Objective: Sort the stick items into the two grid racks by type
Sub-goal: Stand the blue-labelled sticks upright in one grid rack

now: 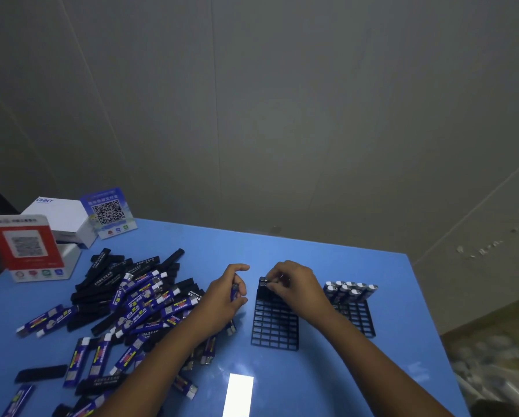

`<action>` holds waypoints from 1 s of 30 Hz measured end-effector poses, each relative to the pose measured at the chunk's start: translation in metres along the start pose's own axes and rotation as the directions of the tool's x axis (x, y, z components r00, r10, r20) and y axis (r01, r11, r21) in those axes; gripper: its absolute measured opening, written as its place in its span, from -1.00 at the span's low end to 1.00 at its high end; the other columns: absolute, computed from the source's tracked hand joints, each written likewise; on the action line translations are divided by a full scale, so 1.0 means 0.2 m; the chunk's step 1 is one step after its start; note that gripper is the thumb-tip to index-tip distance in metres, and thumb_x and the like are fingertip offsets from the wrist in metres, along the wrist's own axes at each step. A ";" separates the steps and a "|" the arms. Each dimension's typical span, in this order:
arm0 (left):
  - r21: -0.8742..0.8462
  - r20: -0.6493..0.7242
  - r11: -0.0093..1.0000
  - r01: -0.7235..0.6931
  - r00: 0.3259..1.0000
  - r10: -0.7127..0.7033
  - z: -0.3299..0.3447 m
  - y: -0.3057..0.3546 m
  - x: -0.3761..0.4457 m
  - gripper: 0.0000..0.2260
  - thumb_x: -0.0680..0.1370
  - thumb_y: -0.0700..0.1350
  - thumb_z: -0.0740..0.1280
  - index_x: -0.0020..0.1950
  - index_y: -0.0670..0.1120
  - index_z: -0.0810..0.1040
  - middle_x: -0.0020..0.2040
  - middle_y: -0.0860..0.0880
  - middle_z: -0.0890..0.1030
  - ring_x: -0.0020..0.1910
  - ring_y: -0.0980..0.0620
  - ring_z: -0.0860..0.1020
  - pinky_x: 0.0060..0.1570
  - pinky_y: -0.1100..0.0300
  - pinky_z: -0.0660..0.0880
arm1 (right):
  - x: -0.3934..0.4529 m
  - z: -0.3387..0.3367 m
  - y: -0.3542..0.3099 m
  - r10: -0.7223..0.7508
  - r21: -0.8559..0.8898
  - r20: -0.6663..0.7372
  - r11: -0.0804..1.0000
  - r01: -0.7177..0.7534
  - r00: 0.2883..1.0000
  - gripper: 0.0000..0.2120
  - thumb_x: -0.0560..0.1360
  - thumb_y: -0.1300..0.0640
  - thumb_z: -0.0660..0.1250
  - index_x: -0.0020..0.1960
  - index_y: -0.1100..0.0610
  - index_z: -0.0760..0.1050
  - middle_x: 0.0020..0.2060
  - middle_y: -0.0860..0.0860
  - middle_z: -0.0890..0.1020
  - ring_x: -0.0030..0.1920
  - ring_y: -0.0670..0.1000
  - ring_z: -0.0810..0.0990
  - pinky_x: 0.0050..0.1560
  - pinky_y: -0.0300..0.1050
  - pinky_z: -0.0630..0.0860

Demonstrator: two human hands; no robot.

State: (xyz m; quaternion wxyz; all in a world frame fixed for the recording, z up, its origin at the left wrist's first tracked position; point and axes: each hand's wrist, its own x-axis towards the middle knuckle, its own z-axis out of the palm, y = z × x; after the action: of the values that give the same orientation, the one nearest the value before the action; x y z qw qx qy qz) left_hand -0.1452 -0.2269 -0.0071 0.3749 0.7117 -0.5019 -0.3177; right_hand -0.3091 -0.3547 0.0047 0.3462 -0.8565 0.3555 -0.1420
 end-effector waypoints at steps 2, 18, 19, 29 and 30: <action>0.000 0.013 1.000 -0.010 1.000 0.010 0.03 0.03 0.01 -0.48 0.51 -0.31 0.40 0.31 0.11 0.29 -0.13 0.04 0.53 -0.12 0.19 0.53 -0.03 0.47 0.40 | -0.04 -0.04 -0.05 0.046 0.244 0.039 0.968 -0.054 0.998 -0.93 0.48 0.18 0.50 -0.06 0.04 0.66 -0.21 -0.05 0.68 -0.19 -0.10 0.63 -0.08 -0.27 0.58; -0.082 0.102 0.997 -0.004 0.995 0.013 0.43 0.38 -0.01 -0.49 0.53 -0.32 0.37 0.37 0.01 0.26 0.07 0.15 0.55 -0.02 0.41 0.55 -0.07 0.47 0.45 | -0.35 -0.32 0.06 0.061 0.335 0.106 0.937 -0.093 0.993 -0.81 0.44 0.11 0.54 0.03 0.12 0.67 -0.17 -0.01 0.71 -0.27 -0.21 0.59 -0.24 -0.44 0.45; -0.092 0.103 0.996 0.002 0.995 0.007 0.45 0.40 -0.01 -0.48 0.53 -0.32 0.38 0.37 0.02 0.26 0.08 0.12 0.56 -0.01 0.38 0.56 -0.07 0.45 0.47 | -0.36 -0.33 0.08 0.060 0.327 0.108 0.941 -0.092 0.992 -0.82 0.45 0.11 0.54 0.02 0.12 0.67 -0.17 -0.01 0.71 -0.26 -0.21 0.59 -0.23 -0.43 0.45; -0.019 0.030 0.999 0.029 0.999 -0.028 0.66 0.49 0.00 -0.38 0.42 -0.25 0.53 0.34 0.06 0.30 -0.06 -0.04 0.54 -0.04 0.01 0.56 0.07 0.14 0.55 | -0.44 -0.58 0.34 0.134 0.523 0.096 0.837 -0.164 0.986 -0.80 0.51 0.04 0.47 -0.06 0.14 0.53 -0.19 0.19 0.68 -0.24 0.02 0.60 -0.12 -0.05 0.56; -0.023 0.010 0.999 0.031 0.999 -0.030 0.68 0.49 0.00 -0.40 0.42 -0.27 0.52 0.33 0.05 0.31 -0.07 -0.04 0.55 -0.06 0.02 0.56 0.07 0.14 0.55 | -0.45 -0.62 0.38 0.145 0.545 0.072 0.823 -0.161 0.987 -0.80 0.50 0.04 0.48 -0.08 0.14 0.52 -0.18 0.22 0.68 -0.24 0.04 0.63 -0.11 -0.04 0.56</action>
State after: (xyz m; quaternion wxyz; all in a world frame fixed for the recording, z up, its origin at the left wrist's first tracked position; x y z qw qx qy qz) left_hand -0.3033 -0.2777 0.0062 0.3757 0.7135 -0.4892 -0.3324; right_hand -0.4713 -0.3898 0.0413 0.5921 -0.6919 0.3626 -0.1981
